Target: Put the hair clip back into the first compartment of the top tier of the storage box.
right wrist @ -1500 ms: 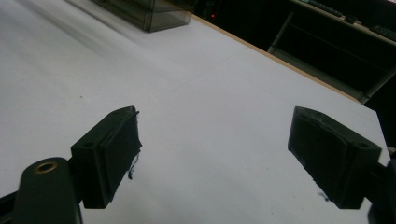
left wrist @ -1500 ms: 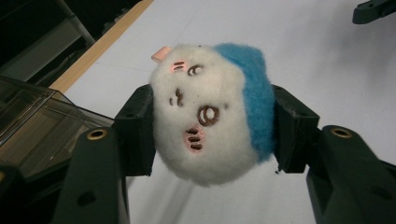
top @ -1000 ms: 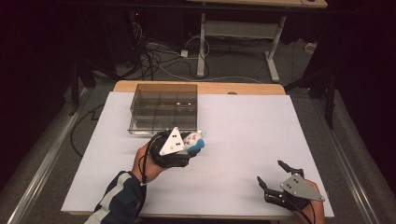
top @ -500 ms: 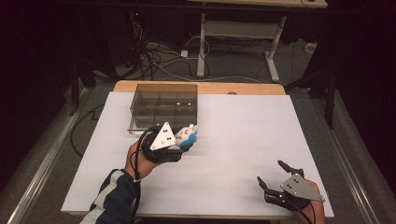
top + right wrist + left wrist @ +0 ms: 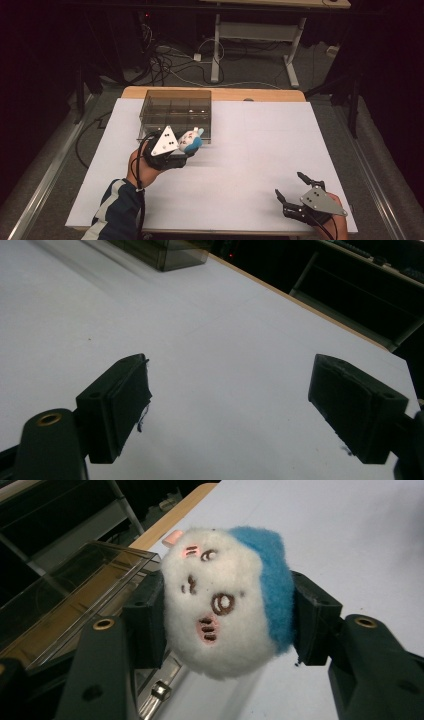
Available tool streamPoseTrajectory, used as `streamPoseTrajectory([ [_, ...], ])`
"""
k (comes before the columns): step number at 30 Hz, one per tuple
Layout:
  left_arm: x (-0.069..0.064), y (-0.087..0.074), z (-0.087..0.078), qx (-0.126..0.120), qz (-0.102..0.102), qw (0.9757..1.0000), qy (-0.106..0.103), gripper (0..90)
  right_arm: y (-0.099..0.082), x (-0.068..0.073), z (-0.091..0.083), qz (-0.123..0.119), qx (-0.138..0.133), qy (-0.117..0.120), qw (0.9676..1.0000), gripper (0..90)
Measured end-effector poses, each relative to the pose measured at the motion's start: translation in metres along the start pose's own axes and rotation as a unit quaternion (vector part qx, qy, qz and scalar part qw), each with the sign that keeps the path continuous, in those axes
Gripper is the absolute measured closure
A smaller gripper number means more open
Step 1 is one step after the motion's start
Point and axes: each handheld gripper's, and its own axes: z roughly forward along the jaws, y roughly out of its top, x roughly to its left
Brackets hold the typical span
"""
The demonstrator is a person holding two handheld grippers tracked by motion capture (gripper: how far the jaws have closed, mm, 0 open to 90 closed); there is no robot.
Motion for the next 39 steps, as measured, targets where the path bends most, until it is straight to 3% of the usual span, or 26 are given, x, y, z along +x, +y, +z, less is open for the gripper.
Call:
streamPoseTrajectory([
  [3, 0.008, -0.003, -0.007, -0.006, -0.011, 0.9997, 0.023, 40.6, 0.000, 0.000, 0.000, -0.003, 0.001, 0.000, 1.0000, 17.2],
  [8, 0.019, -0.006, -0.018, -0.006, -0.012, 0.9992, 0.037, 40.6, 0.000, 0.001, 0.001, -0.005, 0.003, 0.002, 1.0000, 17.3],
  [14, 0.041, -0.020, -0.035, 0.003, -0.035, 0.9978, 0.055, 40.6, -0.001, 0.001, 0.001, -0.007, 0.005, 0.003, 1.0000, 17.4],
  [17, 0.054, -0.032, -0.037, 0.022, -0.051, 0.9972, 0.050, 40.4, -0.001, 0.002, 0.002, -0.009, 0.006, 0.004, 0.9999, 17.5],
  [19, 0.061, -0.039, -0.036, 0.034, -0.061, 0.9970, 0.035, 40.3, -0.001, 0.003, 0.002, -0.009, 0.008, 0.005, 0.9999, 17.5],
  [28, 0.076, -0.055, -0.036, 0.050, -0.088, 0.9945, 0.027, 40.1, -0.002, 0.004, 0.005, -0.012, 0.012, 0.010, 0.9998, 17.6],
  [29, 0.081, -0.060, -0.034, 0.050, -0.103, 0.9932, 0.022, 40.1, -0.003, 0.004, 0.006, -0.012, 0.015, 0.011, 0.9998, 17.8],
  [38, 0.090, -0.065, -0.018, 0.078, -0.104, 0.9914, 0.018, 40.1, -0.004, 0.007, 0.009, -0.014, 0.021, 0.016, 0.9996, 17.8],
  [39, 0.091, -0.063, -0.013, 0.090, -0.100, 0.9907, 0.019, 40.1, -0.004, 0.007, 0.009, -0.014, 0.021, 0.017, 0.9995, 17.8],
])
